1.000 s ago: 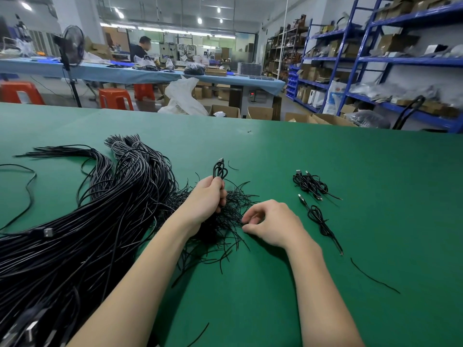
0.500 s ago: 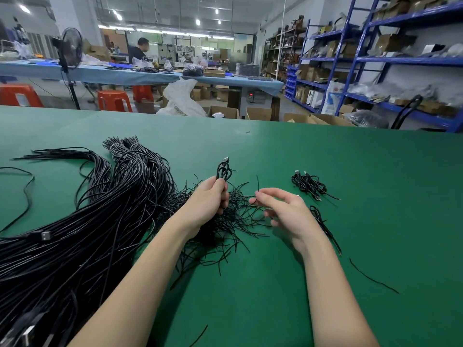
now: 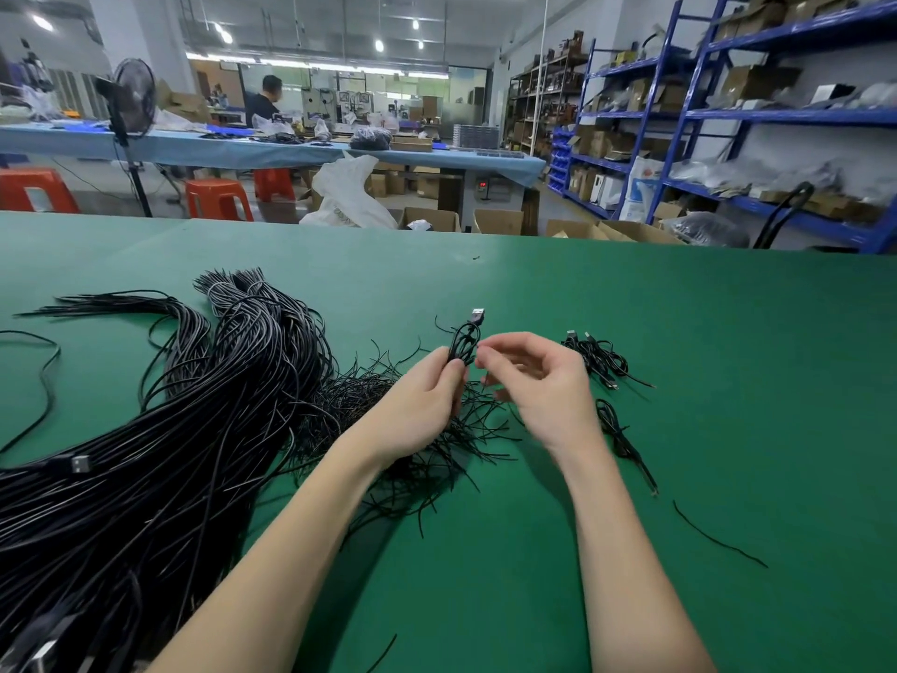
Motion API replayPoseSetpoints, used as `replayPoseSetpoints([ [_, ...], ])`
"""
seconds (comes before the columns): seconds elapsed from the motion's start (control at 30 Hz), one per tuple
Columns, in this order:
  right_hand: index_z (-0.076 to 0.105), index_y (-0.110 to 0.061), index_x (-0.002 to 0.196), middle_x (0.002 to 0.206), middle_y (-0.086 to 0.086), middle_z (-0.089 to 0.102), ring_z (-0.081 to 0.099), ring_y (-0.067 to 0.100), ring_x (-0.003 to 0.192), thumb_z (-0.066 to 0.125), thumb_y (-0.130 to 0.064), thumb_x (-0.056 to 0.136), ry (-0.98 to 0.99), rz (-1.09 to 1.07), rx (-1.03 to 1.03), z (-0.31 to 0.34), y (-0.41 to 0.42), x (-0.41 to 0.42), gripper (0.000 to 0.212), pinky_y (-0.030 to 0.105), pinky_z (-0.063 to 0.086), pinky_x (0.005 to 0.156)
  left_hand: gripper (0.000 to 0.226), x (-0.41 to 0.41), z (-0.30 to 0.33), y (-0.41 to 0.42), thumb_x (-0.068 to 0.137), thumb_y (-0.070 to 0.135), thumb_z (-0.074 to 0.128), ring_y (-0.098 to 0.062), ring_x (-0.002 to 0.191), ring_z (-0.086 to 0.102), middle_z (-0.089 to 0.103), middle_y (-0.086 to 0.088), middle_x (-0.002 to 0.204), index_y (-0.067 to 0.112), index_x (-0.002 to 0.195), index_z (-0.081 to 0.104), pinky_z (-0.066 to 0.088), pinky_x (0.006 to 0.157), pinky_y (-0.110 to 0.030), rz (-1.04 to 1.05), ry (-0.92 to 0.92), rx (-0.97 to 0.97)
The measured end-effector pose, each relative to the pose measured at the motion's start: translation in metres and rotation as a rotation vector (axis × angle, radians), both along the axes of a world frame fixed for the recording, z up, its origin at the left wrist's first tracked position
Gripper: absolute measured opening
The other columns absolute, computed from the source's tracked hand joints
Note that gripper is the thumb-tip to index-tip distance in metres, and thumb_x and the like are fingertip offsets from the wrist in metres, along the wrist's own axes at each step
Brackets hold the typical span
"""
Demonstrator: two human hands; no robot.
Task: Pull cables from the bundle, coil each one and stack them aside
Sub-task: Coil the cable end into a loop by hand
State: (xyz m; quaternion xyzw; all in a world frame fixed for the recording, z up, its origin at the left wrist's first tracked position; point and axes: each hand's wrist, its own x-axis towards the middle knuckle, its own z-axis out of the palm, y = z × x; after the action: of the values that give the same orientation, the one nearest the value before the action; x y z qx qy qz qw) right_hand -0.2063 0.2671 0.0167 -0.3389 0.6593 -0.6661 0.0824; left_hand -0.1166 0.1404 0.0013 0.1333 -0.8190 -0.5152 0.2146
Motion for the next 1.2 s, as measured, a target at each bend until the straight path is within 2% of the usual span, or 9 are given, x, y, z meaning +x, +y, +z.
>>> replayPoseSetpoints([
  [0.17,0.077,-0.019,0.083,0.079,0.006,0.077,0.068,0.016,0.062,0.08,-0.012,0.086,-0.045,-0.024,0.05,-0.001,-0.002,0.004,0.008,0.029,0.06,0.063,0.027,-0.003,-0.001,0.003,0.108,0.03,0.038,-0.009,0.055,0.047,0.048,0.018,0.06,0.018,0.086,0.046,0.037,0.051,-0.019,-0.002,0.027,-0.011],
  [0.37,0.078,-0.009,0.092,0.079,0.007,0.076,0.07,0.013,0.066,0.071,-0.001,0.091,-0.211,0.127,0.029,0.004,0.005,0.001,0.011,0.022,0.059,0.065,0.028,0.0,0.001,0.005,0.108,0.029,0.036,-0.014,0.058,0.04,0.045,0.009,0.065,0.014,0.086,0.043,0.037,0.059,-0.035,0.016,0.031,-0.141],
  [0.6,0.078,-0.007,0.086,0.075,0.01,0.074,0.067,0.014,0.063,0.074,0.004,0.087,-0.32,0.098,-0.028,0.006,0.0,0.006,0.012,0.022,0.06,0.063,0.032,0.0,0.0,0.009,0.108,0.03,0.034,-0.012,0.054,0.038,0.048,0.002,0.064,0.015,0.08,0.038,0.035,0.056,-0.033,0.075,0.016,-0.271],
  [0.7,0.075,-0.015,0.082,0.07,0.003,0.076,0.068,0.014,0.063,0.081,-0.001,0.081,-0.152,-0.055,0.006,0.004,-0.003,0.005,0.014,0.025,0.061,0.069,0.035,-0.001,-0.003,0.009,0.109,0.033,0.034,-0.014,0.056,0.039,0.049,0.0,0.065,0.016,0.078,0.036,0.034,0.057,-0.034,0.1,0.006,-0.288],
  [0.8,0.072,-0.021,0.078,0.069,-0.01,0.074,0.069,0.002,0.065,0.084,-0.011,0.078,0.159,-0.192,0.088,0.001,-0.006,0.009,0.015,0.011,0.051,0.065,0.037,-0.002,-0.006,0.01,0.109,0.034,0.033,-0.009,0.055,0.041,0.05,0.001,0.065,0.017,0.077,0.039,0.033,0.057,-0.029,0.119,0.026,-0.288],
  [0.87,0.07,-0.022,0.078,0.07,-0.013,0.071,0.068,0.002,0.067,0.08,-0.009,0.079,0.301,-0.214,0.055,-0.002,-0.009,0.012,0.016,0.011,0.051,0.063,0.037,-0.001,-0.006,0.01,0.109,0.033,0.032,-0.008,0.056,0.044,0.049,0.003,0.064,0.02,0.076,0.04,0.031,0.056,-0.027,0.138,0.053,-0.276],
  [1.0,0.068,-0.019,0.083,0.075,-0.013,0.069,0.066,0.006,0.072,0.074,-0.005,0.083,0.431,-0.23,0.016,-0.008,-0.015,0.017,0.015,0.014,0.053,0.06,0.038,-0.001,-0.005,0.013,0.11,0.03,0.032,-0.007,0.058,0.044,0.05,0.004,0.065,0.021,0.074,0.042,0.031,0.057,-0.025,0.191,0.101,-0.27],
  [1.07,0.069,-0.018,0.084,0.076,-0.012,0.069,0.066,0.006,0.072,0.075,-0.005,0.084,0.374,-0.226,-0.016,-0.011,-0.017,0.019,0.014,0.013,0.053,0.06,0.039,-0.002,-0.004,0.014,0.109,0.03,0.032,-0.006,0.058,0.044,0.052,0.002,0.066,0.018,0.075,0.044,0.032,0.056,-0.022,0.232,0.11,-0.26],
  [1.2,0.071,-0.014,0.087,0.08,-0.006,0.074,0.068,0.004,0.074,0.081,-0.003,0.082,0.05,-0.086,-0.071,-0.011,-0.014,0.015,0.015,0.015,0.054,0.073,0.04,-0.003,-0.001,0.013,0.109,0.029,0.031,-0.002,0.056,0.045,0.052,0.002,0.064,0.019,0.072,0.042,0.035,0.055,-0.019,0.313,0.131,-0.183],
])
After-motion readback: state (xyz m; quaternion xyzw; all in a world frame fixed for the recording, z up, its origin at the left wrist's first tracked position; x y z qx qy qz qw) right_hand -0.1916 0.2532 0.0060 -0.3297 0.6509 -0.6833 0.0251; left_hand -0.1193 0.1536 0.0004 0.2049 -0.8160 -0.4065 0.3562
